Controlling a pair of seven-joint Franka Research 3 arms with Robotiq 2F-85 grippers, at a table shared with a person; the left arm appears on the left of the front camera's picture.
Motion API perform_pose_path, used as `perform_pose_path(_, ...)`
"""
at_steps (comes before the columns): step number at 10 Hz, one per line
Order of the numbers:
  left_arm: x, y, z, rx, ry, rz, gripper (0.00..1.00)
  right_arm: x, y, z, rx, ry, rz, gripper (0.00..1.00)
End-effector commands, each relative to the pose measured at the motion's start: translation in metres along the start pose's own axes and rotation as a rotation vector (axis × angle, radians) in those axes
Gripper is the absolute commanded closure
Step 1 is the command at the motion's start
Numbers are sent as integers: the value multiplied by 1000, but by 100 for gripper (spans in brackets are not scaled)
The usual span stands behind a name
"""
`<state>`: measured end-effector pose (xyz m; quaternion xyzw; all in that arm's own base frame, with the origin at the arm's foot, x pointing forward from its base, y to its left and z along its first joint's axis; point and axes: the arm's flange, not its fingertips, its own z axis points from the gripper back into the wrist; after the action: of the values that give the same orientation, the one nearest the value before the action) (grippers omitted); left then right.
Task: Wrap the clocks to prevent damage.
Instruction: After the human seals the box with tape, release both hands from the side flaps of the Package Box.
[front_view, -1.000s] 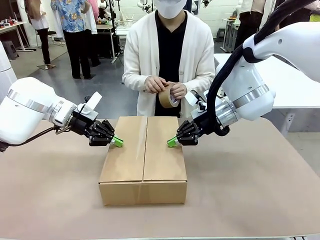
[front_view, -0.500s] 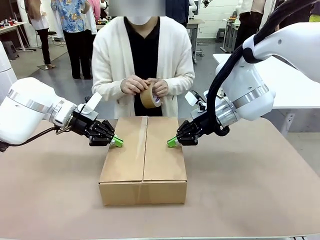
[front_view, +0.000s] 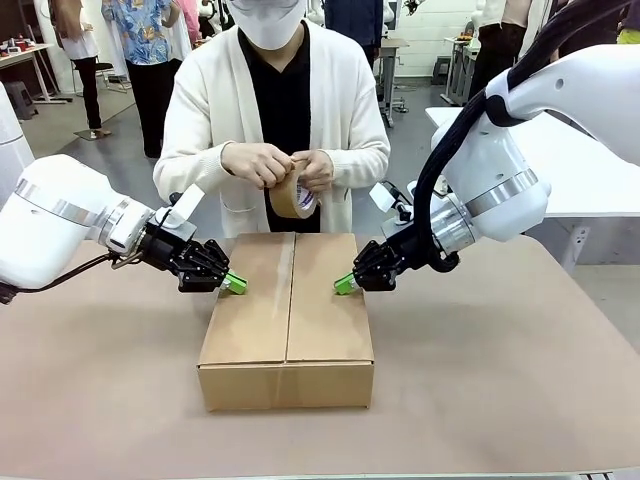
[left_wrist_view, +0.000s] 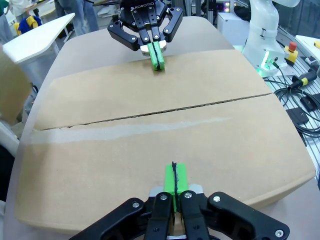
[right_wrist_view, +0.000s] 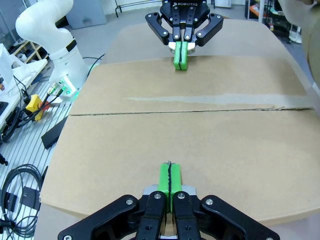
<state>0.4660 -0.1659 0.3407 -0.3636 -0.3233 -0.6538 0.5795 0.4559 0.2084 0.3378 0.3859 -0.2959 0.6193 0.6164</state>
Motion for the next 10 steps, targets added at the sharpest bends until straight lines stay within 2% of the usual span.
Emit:
perform_pose_path(1, -4, 0, -1, 5, 5, 5, 100, -4, 1, -3, -4, -3, -15, 99)
perform_pose_path(10, -4, 0, -1, 5, 5, 5, 100, -4, 1, -3, -4, -3, -15, 99)
